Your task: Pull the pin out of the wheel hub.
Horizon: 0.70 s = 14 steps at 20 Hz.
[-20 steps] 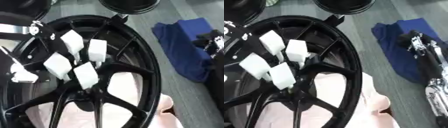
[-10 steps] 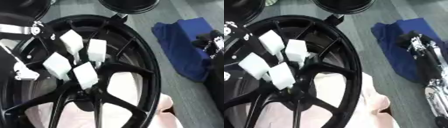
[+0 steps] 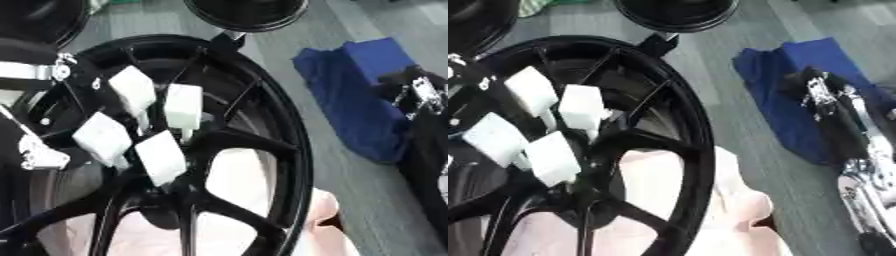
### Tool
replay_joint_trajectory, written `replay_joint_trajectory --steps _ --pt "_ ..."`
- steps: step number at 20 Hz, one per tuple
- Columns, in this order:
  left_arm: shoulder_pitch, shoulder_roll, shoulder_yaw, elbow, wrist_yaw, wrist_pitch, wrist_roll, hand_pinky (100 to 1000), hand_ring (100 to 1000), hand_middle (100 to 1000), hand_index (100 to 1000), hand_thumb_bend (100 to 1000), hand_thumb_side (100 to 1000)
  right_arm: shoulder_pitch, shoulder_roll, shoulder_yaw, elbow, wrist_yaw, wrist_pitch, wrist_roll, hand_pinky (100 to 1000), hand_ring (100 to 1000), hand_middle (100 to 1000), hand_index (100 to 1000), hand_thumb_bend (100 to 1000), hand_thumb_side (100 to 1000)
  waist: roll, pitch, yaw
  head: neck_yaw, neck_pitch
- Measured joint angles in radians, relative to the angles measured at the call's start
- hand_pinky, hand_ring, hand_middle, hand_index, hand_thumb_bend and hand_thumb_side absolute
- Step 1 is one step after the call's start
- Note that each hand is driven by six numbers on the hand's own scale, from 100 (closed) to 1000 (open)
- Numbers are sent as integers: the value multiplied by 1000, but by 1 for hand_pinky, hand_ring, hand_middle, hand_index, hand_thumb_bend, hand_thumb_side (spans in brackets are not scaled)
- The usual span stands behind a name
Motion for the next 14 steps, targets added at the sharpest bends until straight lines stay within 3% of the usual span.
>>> replay_joint_trajectory --steps 5,10,14 --pt "0 0 -10 0 -2 -25 -1 877 711 690 822 349 168 0 1 0 0 0 2 1 829 682 637 592 100 592 2 0 0 -3 -5" --pt "0 0 -20 2 -11 -47 -1 870 702 680 811 345 159 -2 3 0 0 0 5 0 830 682 635 591 100 592 6 0 0 -2 -5" --pt "0 0 -23 6 -13 -55 -1 857 656 618 776 326 148 -5 3 0 0 0 5 -1 830 683 635 591 100 594 6 0 0 -2 -5"
